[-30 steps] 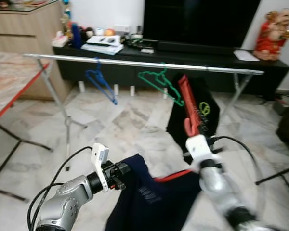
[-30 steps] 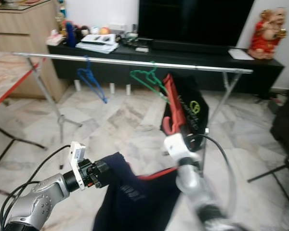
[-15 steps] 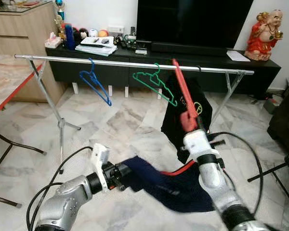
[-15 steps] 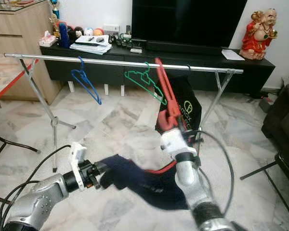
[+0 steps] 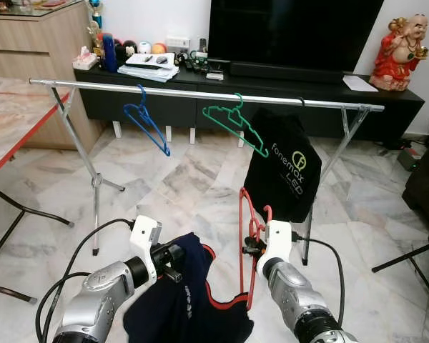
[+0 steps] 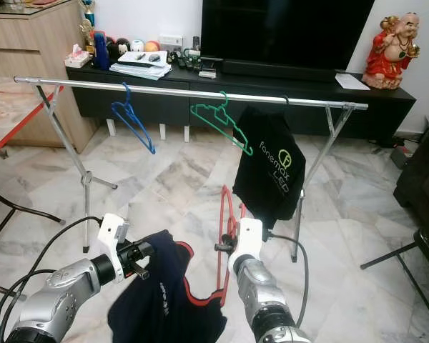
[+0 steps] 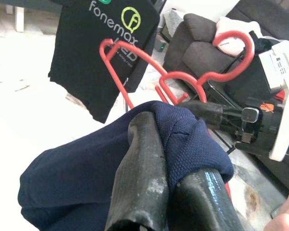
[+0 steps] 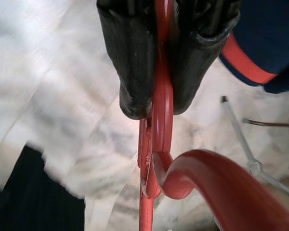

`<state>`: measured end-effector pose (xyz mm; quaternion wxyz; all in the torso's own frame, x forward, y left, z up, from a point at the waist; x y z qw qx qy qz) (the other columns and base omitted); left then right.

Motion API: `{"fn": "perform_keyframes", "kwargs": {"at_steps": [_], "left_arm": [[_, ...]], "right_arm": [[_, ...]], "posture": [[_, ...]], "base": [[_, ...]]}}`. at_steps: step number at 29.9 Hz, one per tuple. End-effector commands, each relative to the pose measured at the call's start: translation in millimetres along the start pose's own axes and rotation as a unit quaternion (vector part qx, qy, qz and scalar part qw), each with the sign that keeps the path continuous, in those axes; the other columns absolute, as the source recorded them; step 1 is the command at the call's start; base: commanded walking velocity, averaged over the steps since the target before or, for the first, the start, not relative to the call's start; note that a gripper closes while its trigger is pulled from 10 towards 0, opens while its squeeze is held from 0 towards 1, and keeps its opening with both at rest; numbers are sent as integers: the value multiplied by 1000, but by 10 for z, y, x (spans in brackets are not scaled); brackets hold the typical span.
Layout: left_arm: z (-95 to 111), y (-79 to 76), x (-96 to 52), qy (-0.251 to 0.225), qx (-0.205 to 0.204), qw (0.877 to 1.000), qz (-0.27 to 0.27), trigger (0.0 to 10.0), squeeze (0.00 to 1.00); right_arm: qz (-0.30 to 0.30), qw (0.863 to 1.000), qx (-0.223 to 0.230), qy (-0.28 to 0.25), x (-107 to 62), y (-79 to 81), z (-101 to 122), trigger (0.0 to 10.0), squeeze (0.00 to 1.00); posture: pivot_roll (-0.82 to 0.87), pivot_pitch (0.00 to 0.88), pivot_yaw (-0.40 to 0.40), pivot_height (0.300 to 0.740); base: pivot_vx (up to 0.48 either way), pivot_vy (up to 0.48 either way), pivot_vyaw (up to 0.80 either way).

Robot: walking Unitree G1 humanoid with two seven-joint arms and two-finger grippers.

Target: Hang hanger

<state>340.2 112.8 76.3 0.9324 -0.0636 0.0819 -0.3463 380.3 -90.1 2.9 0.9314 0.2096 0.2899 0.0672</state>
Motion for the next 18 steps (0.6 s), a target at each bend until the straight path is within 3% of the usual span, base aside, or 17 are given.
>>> {"fn": "perform_keyframes", "kwargs": {"at_steps": [1, 4, 8, 9, 10, 18], "left_arm": [[79, 22, 36, -9, 18, 1000, 3, 10000, 0], [90, 50, 29, -14, 18, 1000, 10, 10000, 0], [64, 59, 33, -11, 20, 1000, 17, 10000, 0], [52, 53, 35, -11, 20, 1000, 17, 10000, 871], [43, 49, 37, -10, 20, 1000, 17, 10000, 1000], [-19, 59, 35, 2, 23, 1000, 19, 10000, 1000]], "right_arm": [[21, 999, 41, 0, 15, 129, 91, 10000, 0], [26, 999, 28, 2, 17, 165, 88, 10000, 0], [32, 997, 63, 10, 16, 198, 70, 10000, 0], [33, 997, 64, 11, 13, 202, 69, 10000, 0], [32, 997, 69, 12, 12, 201, 68, 10000, 0], [38, 995, 91, 15, 4, 230, 90, 10000, 0]], "posture": [[-8, 0, -43, 740], [-7, 0, -45, 740], [-8, 0, -48, 740], [-8, 0, -48, 740], [-11, 0, -48, 740], [-13, 2, -48, 740]], "base": [[0, 0, 0], [0, 0, 0], [0, 0, 0], [0, 0, 0], [0, 0, 0], [0, 0, 0]]}}
Point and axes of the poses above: a point about 5 cm out from each wrist's last joint towards the gripper, its own x axis pointing out of the wrist towards the gripper, its own z axis along the axis of the wrist's last joint, y = z × x, the point moved 6 cm from there along x, pointing out of the wrist towards the gripper, and after that the axes turned 7 degrees about x, right-handed, at the moved point
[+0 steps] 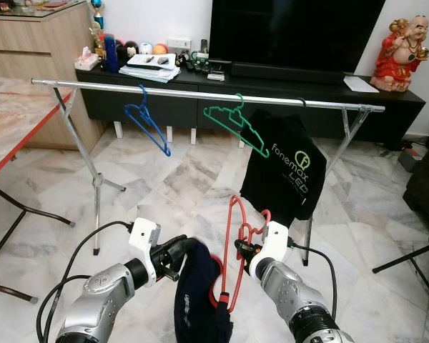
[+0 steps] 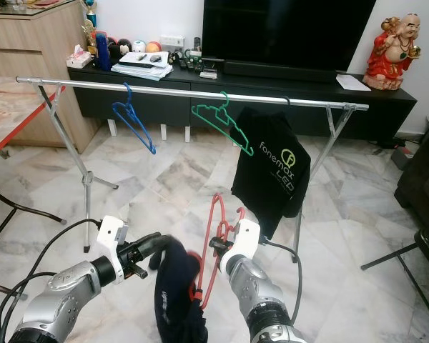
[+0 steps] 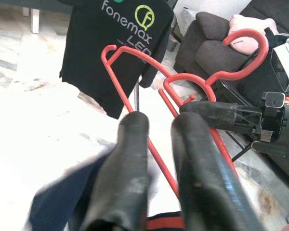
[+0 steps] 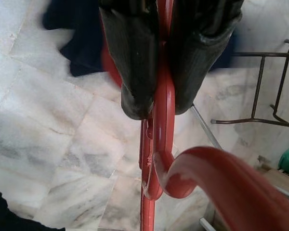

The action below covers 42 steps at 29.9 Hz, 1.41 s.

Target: Hang hanger

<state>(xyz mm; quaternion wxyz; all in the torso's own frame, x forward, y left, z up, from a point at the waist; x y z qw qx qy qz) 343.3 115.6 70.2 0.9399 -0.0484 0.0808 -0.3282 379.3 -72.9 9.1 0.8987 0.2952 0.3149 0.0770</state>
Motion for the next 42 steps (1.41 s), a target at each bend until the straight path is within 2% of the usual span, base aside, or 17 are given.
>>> {"fn": "perform_keyframes", "kwargs": {"at_steps": [1, 5, 9, 13, 15, 17, 20, 21, 24, 25, 28, 31, 32, 37, 40, 42], "left_arm": [[32, 9, 27, 0, 10, 1000, -1, 10000, 1000], [11, 11, 35, 4, 15, 1000, 1, 10000, 1000], [-98, 18, -2, 36, 40, 999, 0, 10000, 1000], [-266, -96, -122, 82, 56, 994, -51, 10000, 1000], [-351, -102, -191, 104, 63, 991, -63, 10000, 1000], [-398, -105, -233, 116, 65, 989, -68, 10000, 1000], [-537, -148, -369, 150, 71, 982, -94, 10000, 1000], [-537, -148, -369, 150, 71, 982, -94, 10000, 1000], [-610, -230, -460, 172, 75, 974, -125, 10000, 1000], [-601, -245, -459, 170, 73, 974, -129, 10000, 1000], [-563, -342, -403, 165, 87, 971, -150, 10000, 1000], [-573, -348, -386, 168, 103, 969, -150, 10000, 1000], [-570, -315, -366, 168, 113, 969, -138, 10000, 0], [-510, -134, -252, 160, 140, 974, -78, 10000, 0], [-491, -29, -202, 157, 157, 974, -44, 10000, 0], [-491, -53, -188, 153, 153, 975, -49, 10000, 0]], "right_arm": [[11, 1000, 13, -13, -2, 78, 105, 10000, 0], [17, 999, 33, -15, -2, 125, 125, 10000, 0], [3, 999, 43, -32, -5, 106, 201, 10000, 0], [-28, 993, 87, -73, -26, -2, 383, 10000, 0], [-43, 991, 86, -88, -37, -31, 461, 10000, 0], [-48, 990, 89, -95, -42, -34, 500, 10000, 0], [-53, 987, 102, -110, -46, 17, 608, 10000, 0], [-53, 987, 102, -110, -46, 17, 608, 10000, 0], [-40, 986, 114, -118, -33, 147, 676, 10000, 0], [-37, 986, 114, -118, -28, 188, 689, 10000, 0], [-10, 988, 110, -112, 5, 476, 705, 10000, 0], [2, 986, 117, -116, 5, 600, 742, 10000, 0], [5, 986, 117, -117, 4, 630, 755, 10000, 0], [24, 987, 112, -116, -6, 806, 787, 10000, 0], [29, 986, 115, -118, -17, 858, 815, 10000, 0], [29, 986, 116, -119, -23, 869, 838, 10000, 0]], "posture": [[-12, 3, -49, 740], [-11, 5, -48, 740], [-8, 7, -47, 740], [-3, 7, -44, 740], [-4, 7, -43, 740], [-2, 8, -43, 740], [-2, 10, -42, 740], [-2, 10, -42, 740], [-1, 12, -44, 740], [1, 14, -47, 740], [5, 15, -51, 740], [5, 15, -51, 740], [2, 15, -52, 740], [1, 14, -57, 740], [-4, 14, -58, 740], [-8, 12, -60, 740]], "base": [[0, 0, 0], [0, 0, 0], [0, 0, 0], [0, 0, 0], [0, 0, 0], [0, 0, 0], [0, 0, 0], [0, 0, 0], [0, 0, 0], [0, 0, 0], [0, 0, 0], [0, 0, 0], [0, 0, 0], [0, 0, 0], [0, 0, 0], [0, 0, 0]]}}
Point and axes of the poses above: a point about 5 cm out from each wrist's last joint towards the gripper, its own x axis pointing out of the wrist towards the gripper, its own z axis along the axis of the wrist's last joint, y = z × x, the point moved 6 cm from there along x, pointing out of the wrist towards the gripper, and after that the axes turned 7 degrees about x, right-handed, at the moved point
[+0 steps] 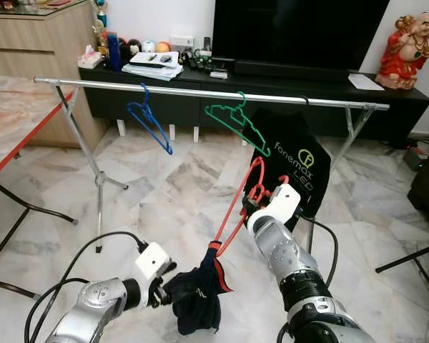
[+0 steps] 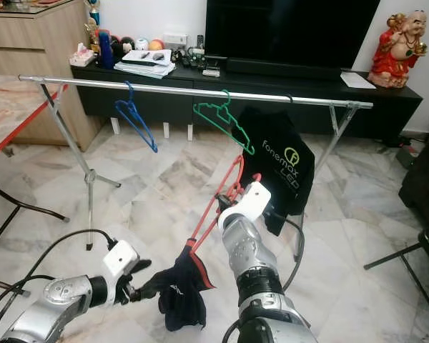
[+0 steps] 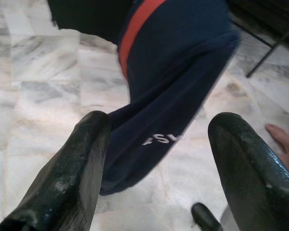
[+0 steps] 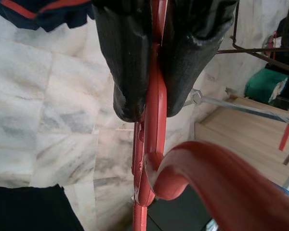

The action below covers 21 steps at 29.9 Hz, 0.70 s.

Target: Hang hanger

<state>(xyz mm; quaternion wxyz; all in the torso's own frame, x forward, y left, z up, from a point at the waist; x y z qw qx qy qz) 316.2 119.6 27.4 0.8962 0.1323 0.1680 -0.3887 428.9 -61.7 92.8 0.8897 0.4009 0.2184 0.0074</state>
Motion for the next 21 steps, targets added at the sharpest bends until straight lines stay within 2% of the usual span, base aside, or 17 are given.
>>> {"fn": "perform_keyframes", "kwargs": {"at_steps": [1, 3, 8, 15, 21], "left_arm": [[-28, 12, 2, 7, 8, 1000, 4, 10000, 0], [-37, -35, 36, 9, 8, 1000, -5, 10000, 0], [-15, -43, 89, 2, 10, 1000, -5, 10000, 0], [11, -29, 129, -4, 12, 1000, 3, 10000, 0], [77, 2, 200, -15, 11, 1000, 18, 10000, 0]], "right_arm": [[29, 1000, 8, -3, -9, 278, 4, 10000, 0], [33, 999, 11, -7, -14, 337, 52, 10000, 0], [52, 998, 14, -12, -31, 506, 121, 10000, 0], [78, 997, 25, -7, -88, 732, 133, 10000, 0], [92, 995, 28, 2, -138, 838, 79, 10000, 0]], "posture": [[-8, 12, -60, 740], [-9, 12, -62, 740], [-11, 11, -67, 740], [-16, 10, -71, 740], [-24, 8, -73, 740]], "base": [[0, 0, 0], [0, 0, 0], [0, 0, 0], [0, 0, 0], [0, 0, 0]]}}
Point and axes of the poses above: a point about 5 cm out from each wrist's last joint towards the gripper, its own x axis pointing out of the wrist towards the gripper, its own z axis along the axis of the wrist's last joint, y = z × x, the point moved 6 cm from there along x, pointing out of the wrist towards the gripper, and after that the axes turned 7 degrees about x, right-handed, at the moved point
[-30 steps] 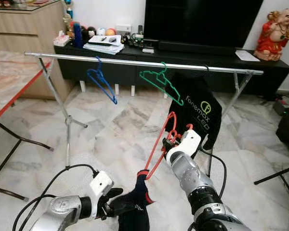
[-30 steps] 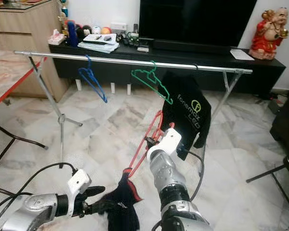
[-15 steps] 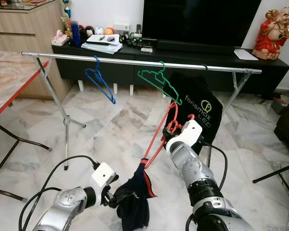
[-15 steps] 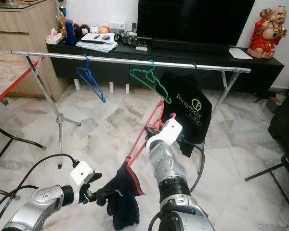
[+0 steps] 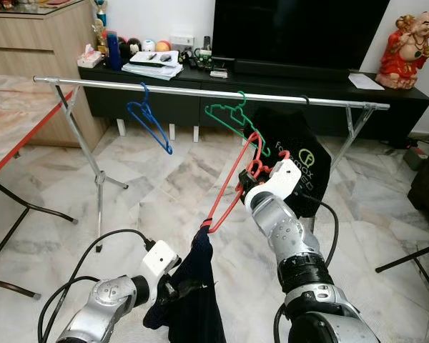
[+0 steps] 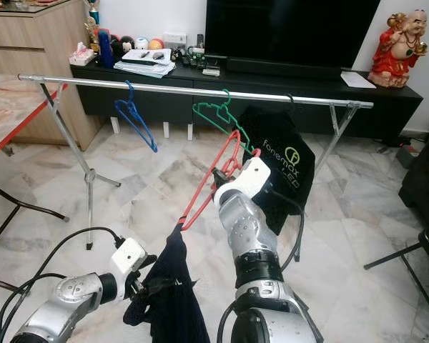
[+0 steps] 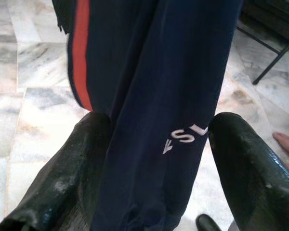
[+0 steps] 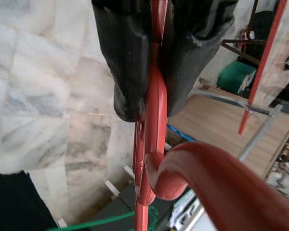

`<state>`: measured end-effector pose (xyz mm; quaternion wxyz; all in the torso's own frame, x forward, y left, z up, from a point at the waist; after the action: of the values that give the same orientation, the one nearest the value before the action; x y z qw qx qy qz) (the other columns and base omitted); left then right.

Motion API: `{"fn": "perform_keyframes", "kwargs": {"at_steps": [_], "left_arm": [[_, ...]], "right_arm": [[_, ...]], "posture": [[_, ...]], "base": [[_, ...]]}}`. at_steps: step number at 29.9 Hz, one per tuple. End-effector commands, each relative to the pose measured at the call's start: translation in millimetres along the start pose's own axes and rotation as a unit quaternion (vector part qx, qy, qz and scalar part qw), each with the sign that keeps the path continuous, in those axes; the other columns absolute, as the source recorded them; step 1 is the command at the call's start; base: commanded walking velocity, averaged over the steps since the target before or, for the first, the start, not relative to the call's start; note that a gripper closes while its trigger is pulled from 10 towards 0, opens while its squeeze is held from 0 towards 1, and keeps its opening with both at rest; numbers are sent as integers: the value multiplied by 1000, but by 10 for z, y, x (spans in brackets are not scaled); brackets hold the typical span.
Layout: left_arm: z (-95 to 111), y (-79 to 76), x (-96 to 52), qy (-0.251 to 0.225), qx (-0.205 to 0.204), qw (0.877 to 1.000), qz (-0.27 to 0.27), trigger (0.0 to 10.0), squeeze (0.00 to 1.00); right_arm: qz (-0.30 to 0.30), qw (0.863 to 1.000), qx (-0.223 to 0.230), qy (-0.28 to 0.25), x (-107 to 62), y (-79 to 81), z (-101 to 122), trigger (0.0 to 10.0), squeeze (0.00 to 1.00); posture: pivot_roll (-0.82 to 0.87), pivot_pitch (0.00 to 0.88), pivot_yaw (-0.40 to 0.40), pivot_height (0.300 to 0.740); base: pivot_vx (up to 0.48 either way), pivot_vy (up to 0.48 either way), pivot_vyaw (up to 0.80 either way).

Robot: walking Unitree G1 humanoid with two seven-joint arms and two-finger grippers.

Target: Hang hanger

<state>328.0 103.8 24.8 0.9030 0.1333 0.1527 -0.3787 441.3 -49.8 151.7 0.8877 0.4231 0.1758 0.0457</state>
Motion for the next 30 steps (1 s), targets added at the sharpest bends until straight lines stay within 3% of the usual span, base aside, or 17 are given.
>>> {"fn": "perform_keyframes", "kwargs": {"at_steps": [1, 10, 11, 12, 30], "left_arm": [[38, 14, 26, -6, 6, 1000, 3, 10000, 0], [190, 22, 167, -29, 4, 999, 18, 10000, 0], [216, 0, 196, -33, 2, 999, 17, 2706, 0], [222, -10, 206, -34, 2, 999, 15, 0, 0], [237, -18, 239, -44, 1, 999, 16, 0, 0]], "right_arm": [[36, 999, 19, 25, -26, 319, -250, 10000, 0], [47, 998, 26, 43, -62, 408, -344, 10000, 0], [46, 998, 25, 44, -66, 405, -352, 10000, 0], [46, 998, 26, 45, -68, 402, -354, 10000, 0], [37, 998, 23, 46, -73, 335, -348, 10000, 0]], "posture": [[-25, 7, -74, 740], [-27, 4, -77, 740], [-27, 4, -77, 740], [-27, 4, -77, 740], [-30, 1, -76, 740]], "base": [[0, 0, 0], [0, 0, 0], [0, 0, 0], [0, 0, 0], [0, 0, 0]]}}
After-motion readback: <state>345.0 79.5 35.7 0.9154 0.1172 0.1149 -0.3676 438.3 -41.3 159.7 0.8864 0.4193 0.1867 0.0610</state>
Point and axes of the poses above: a point about 5 cm out from each wrist's last joint towards the gripper, its own x axis pointing out of the wrist towards the gripper, its own z axis along the axis of the wrist's last joint, y = z × x, the point moved 6 cm from there along x, pointing out of the wrist towards the gripper, and after that the axes turned 7 degrees about x, right-handed, at the moved point
